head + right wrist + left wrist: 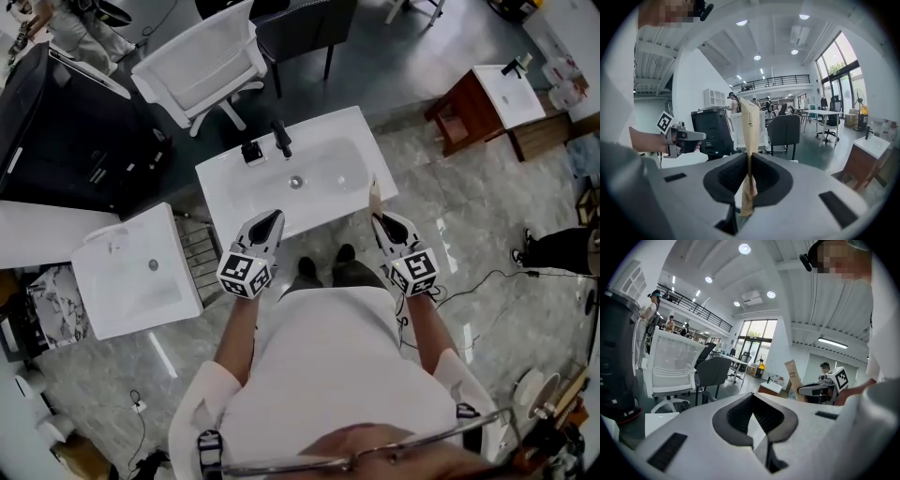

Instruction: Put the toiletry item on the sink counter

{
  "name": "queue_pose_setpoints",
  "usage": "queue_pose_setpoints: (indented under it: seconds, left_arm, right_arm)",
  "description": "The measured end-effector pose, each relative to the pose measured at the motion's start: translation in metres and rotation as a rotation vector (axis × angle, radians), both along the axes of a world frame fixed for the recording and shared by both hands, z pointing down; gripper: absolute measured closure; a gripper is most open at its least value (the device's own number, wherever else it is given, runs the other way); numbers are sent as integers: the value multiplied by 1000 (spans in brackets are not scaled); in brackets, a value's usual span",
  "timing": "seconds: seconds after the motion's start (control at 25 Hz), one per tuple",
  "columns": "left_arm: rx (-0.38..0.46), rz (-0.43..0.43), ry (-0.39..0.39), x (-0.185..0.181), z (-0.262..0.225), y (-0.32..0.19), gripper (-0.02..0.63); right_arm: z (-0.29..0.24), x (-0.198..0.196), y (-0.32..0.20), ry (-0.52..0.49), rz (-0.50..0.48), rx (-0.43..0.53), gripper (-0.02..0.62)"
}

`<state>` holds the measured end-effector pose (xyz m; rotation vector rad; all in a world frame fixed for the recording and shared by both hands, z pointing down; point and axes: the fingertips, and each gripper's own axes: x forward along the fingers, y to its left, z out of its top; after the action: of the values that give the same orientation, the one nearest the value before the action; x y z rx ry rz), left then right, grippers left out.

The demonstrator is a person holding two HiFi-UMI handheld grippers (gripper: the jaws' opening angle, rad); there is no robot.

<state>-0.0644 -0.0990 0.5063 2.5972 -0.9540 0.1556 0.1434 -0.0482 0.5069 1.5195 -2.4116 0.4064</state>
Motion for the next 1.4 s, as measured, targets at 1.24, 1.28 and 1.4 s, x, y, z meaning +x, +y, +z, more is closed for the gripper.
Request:
queue_pose_setpoints:
  seconds: [1.24, 1.28, 1.4]
  left_arm:
    - [-71, -374, 0, 48, 27, -50, 603]
    - [-77, -380, -1, 51, 29, -51, 603]
    - [-102, -403, -1, 58, 37, -51, 603]
  right_arm:
    - [53, 43, -138, 116, -407, -86, 560]
    - [57, 43, -143, 138, -422, -86, 560]
    - [70, 43, -155, 220, -479, -75, 560]
